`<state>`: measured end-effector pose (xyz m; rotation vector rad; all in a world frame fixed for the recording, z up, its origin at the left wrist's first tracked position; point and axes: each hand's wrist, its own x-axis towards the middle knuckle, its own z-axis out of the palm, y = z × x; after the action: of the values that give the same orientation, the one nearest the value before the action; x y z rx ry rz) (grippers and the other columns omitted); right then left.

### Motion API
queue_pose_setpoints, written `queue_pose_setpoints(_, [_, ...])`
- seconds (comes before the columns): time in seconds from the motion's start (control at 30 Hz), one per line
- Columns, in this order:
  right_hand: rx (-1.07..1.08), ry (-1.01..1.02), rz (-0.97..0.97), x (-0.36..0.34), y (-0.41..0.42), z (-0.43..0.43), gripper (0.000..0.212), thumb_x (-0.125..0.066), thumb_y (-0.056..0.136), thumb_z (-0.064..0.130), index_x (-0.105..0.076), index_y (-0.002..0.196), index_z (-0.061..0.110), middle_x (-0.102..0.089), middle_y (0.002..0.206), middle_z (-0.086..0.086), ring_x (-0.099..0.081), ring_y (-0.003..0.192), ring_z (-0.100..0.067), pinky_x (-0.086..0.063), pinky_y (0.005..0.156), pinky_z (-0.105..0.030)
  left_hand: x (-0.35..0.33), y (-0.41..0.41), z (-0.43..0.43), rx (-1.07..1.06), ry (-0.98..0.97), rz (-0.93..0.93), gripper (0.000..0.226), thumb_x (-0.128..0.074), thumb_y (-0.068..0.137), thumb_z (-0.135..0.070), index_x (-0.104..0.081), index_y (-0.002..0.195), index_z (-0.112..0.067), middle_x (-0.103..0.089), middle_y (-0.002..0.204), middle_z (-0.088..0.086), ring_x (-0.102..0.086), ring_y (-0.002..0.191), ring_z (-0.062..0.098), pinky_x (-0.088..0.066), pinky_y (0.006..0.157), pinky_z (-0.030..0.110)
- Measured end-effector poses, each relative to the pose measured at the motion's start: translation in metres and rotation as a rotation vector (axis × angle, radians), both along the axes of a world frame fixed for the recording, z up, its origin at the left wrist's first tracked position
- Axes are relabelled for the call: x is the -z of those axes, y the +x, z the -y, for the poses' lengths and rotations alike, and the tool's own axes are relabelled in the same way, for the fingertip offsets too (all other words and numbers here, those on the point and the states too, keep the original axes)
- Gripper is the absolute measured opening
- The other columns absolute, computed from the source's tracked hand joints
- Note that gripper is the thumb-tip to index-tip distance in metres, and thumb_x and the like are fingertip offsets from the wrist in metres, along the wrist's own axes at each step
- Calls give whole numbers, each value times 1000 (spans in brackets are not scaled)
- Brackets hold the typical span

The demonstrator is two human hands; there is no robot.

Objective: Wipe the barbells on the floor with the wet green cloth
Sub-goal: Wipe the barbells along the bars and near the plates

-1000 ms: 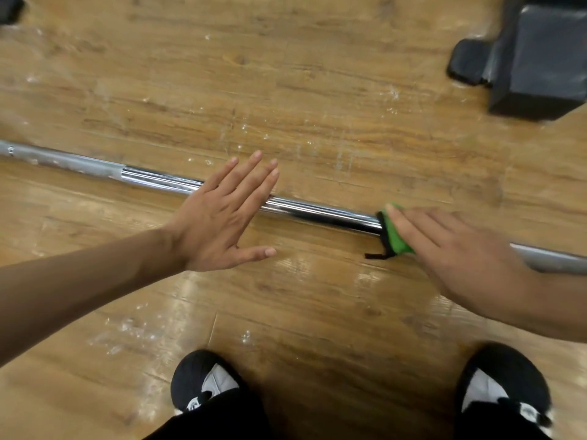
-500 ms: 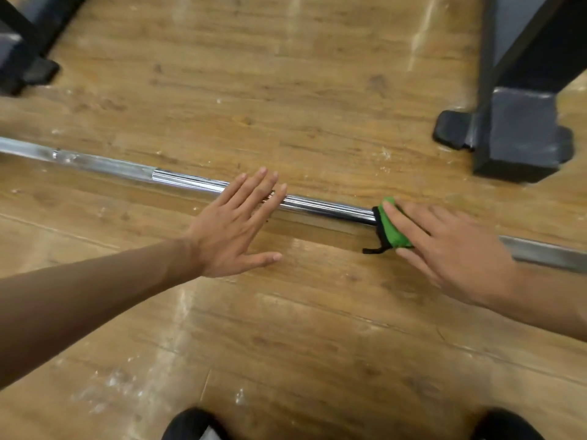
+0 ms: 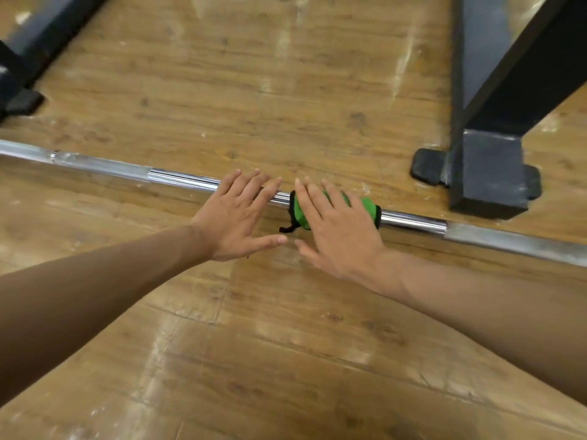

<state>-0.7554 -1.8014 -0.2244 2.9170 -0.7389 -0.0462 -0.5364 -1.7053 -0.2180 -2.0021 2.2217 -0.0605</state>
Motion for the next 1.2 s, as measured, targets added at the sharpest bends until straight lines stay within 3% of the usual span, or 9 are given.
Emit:
queue_pose_setpoints(0.13, [-84, -22, -53, -5, -47, 36, 92, -43, 97, 62, -14, 164, 6, -39, 159, -16, -47, 136, -37, -43, 102, -48, -1, 3, 7, -12, 14, 0, 108, -5, 94, -85, -26, 162, -4, -44, 155, 20, -36, 149, 39, -23, 125, 55])
queue_pose_setpoints(0.3, [77, -33, -71, -4, -105, 44, 95, -37, 95, 68, -18, 164, 5, -39, 160, -20, -44, 139, -40, -34, 113, -53, 3, 1, 10, -44, -4, -21, 108, -4, 94, -85, -28, 161, -4, -45, 155, 19, -35, 150, 39, -22, 125, 56])
queue_pose_setpoints(0.43, [181, 2, -61, -6, -78, 35, 100, -36, 92, 72, -24, 161, 1, -43, 157, -20, -44, 138, -39, -34, 112, -54, 5, 0, 13, -55, -24, -16, 107, -7, 94, -85, -32, 158, -3, -48, 152, 22, -40, 146, 40, -24, 123, 57])
queue_pose_setpoints(0.67, [127, 61, -46, -11, 0, 22, 108, -19, 83, 74, -14, 163, 1, -42, 155, -15, -44, 137, -36, -38, 111, -54, 4, -3, 23, -79, -12, 7, 108, -6, 94, -85, -39, 154, -1, -52, 146, 23, -45, 140, 41, -29, 119, 60])
queue_pose_setpoints(0.8, [-44, 23, -51, -10, -42, 47, 96, -30, 97, 70, -8, 164, 5, -42, 154, -15, -46, 134, -34, -41, 108, -48, 3, -2, 22, -78, -4, 7, 108, -6, 95, -85, -38, 155, -1, -53, 145, 22, -46, 139, 42, -30, 119, 60])
queue_pose_setpoints(0.87, [-7, -7, -54, -11, -78, 58, 93, -28, 99, 69, -14, 164, 4, -47, 149, -15, -50, 128, -33, -41, 103, -47, 3, 0, 21, -72, -9, 12, 107, -6, 95, -85, -37, 155, -1, -52, 145, 22, -46, 140, 41, -29, 119, 59])
queue_pose_setpoints(1.0, [97, -39, -91, -14, -143, 64, 92, -22, 101, 70, -19, 163, 3, -47, 153, -20, -49, 132, -36, -38, 110, -50, 5, -2, 18, -72, -9, 7, 107, -7, 95, -85, -36, 156, -2, -52, 146, 21, -43, 142, 40, -27, 121, 59])
queue_pose_setpoints(1.2, [210, 27, -114, -12, -108, 45, 108, -17, 95, 81, -25, 159, -5, -44, 156, -24, -49, 134, -41, -39, 112, -56, 7, -3, 16, -82, -18, 25, 107, -8, 94, -86, -36, 155, -3, -53, 145, 20, -42, 144, 39, -24, 122, 56])
